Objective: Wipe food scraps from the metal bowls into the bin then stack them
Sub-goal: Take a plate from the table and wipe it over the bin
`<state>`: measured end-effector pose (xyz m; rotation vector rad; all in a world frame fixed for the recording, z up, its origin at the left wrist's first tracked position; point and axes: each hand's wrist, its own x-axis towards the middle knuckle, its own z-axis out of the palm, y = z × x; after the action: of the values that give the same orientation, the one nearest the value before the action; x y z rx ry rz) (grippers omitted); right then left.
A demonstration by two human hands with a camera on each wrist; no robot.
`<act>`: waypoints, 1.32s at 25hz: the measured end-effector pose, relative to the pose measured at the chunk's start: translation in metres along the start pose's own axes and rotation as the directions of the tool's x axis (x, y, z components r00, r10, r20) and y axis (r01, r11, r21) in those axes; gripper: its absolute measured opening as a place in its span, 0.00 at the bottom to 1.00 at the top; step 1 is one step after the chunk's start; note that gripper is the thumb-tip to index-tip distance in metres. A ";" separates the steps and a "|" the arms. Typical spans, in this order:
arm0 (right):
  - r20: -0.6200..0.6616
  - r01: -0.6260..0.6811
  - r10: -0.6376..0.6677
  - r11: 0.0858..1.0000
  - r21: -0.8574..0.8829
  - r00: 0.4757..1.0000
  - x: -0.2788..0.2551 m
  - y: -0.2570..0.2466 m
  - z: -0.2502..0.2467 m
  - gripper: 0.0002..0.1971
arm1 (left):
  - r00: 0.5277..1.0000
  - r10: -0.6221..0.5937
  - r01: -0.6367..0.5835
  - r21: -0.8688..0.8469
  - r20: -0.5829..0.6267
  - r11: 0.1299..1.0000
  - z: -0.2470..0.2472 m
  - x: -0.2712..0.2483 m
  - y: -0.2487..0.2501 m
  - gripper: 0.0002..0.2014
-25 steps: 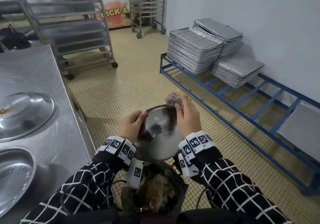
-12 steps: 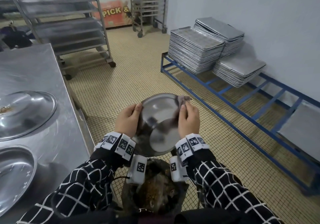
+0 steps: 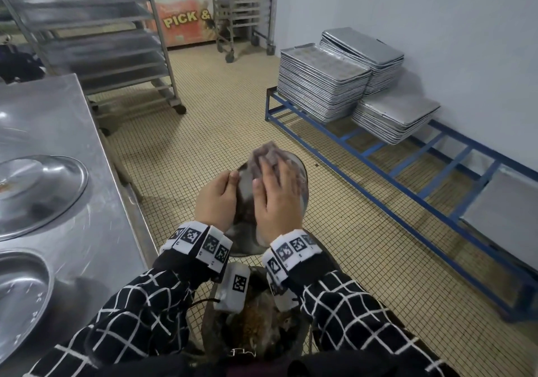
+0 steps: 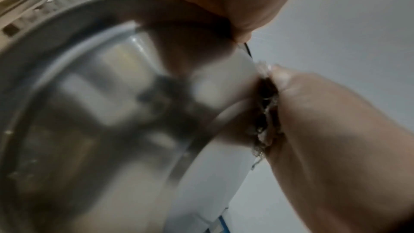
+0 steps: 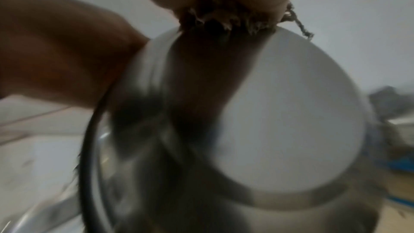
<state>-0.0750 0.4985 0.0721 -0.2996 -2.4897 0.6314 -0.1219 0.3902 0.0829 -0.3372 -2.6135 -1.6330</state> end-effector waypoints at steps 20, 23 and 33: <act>0.234 -0.226 0.184 0.960 0.168 0.955 0.025 0.080 -0.040 0.11 | 0.965 -0.015 0.040 -0.092 0.261 0.995 -0.004 -0.019 -0.013 0.09; 0.252 0.009 -0.037 0.994 0.111 0.967 0.026 0.063 -0.036 0.10 | 0.962 0.019 -0.036 0.058 0.271 0.998 0.000 -0.018 -0.009 0.10; -0.038 0.135 -0.137 0.989 -0.053 0.990 -0.018 0.019 -0.010 0.20 | 1.000 -0.006 0.005 0.034 0.029 0.999 0.003 -0.011 0.000 0.16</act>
<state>-0.0530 0.5129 0.0621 -0.1580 -2.4639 0.5028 -0.1105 0.3915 0.0797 -0.3551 -2.6625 -1.5959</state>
